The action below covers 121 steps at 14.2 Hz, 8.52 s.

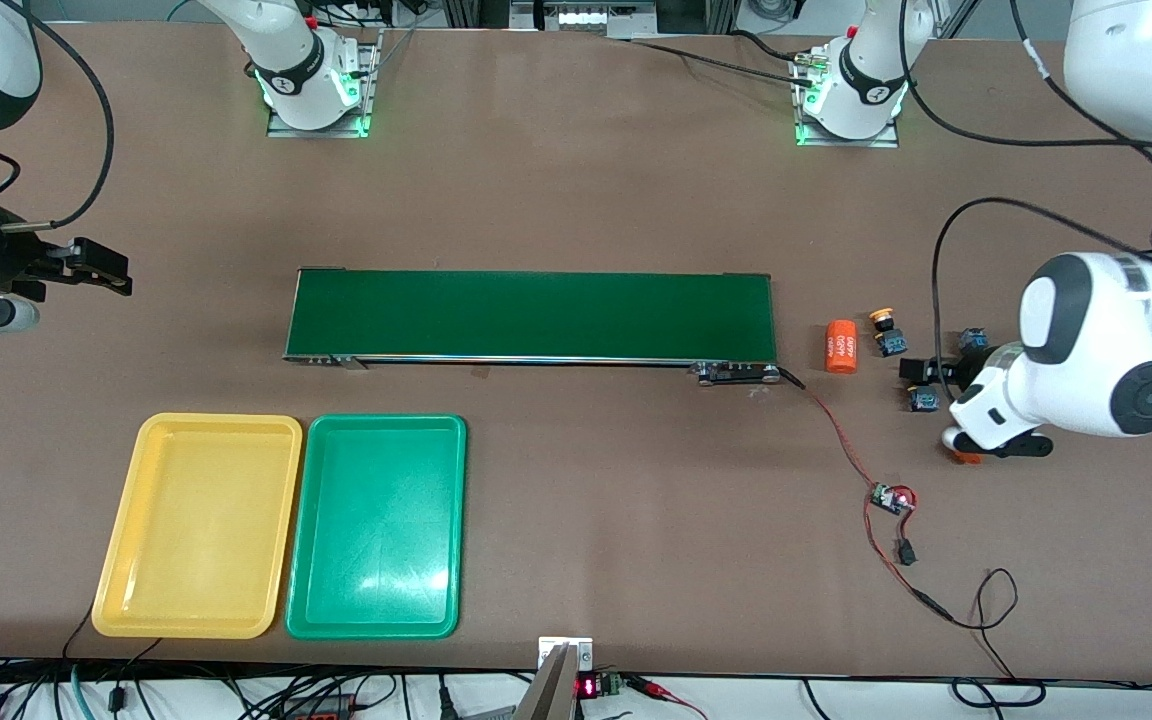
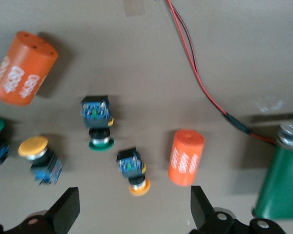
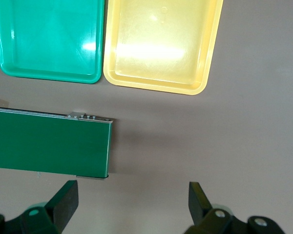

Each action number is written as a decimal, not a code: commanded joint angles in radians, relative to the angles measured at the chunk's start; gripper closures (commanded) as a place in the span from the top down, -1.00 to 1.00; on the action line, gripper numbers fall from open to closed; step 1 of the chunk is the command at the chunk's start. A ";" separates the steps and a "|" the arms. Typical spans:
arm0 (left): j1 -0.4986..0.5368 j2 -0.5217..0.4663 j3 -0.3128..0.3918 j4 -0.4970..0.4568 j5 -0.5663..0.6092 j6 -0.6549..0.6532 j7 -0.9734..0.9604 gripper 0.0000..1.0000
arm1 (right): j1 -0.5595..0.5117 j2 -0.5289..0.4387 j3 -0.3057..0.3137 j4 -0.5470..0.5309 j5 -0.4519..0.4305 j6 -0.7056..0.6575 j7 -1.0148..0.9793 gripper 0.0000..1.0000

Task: Sort buttons by color to trays
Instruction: 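Lower the left gripper and grasp the green-capped button, then carry the green button to the conveyor end and release it, then grasp the orange cylinder with the left gripper while the right gripper approaches, then place the orange cylinder on the conveyor with the left gripper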

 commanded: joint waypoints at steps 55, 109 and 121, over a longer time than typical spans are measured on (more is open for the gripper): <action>-0.224 -0.198 -0.265 -0.458 -0.118 0.353 -0.208 -0.95 | -0.006 0.042 -0.006 -0.015 0.001 0.016 -0.014 1.00; 0.138 -0.253 -0.365 -0.472 0.144 0.435 -0.117 -1.00 | 0.242 -0.208 0.017 -0.569 0.093 0.408 0.297 1.00; 0.099 -0.248 -0.532 -0.474 0.144 0.401 0.672 -1.00 | 0.366 -0.070 0.017 -0.570 0.088 0.559 0.458 1.00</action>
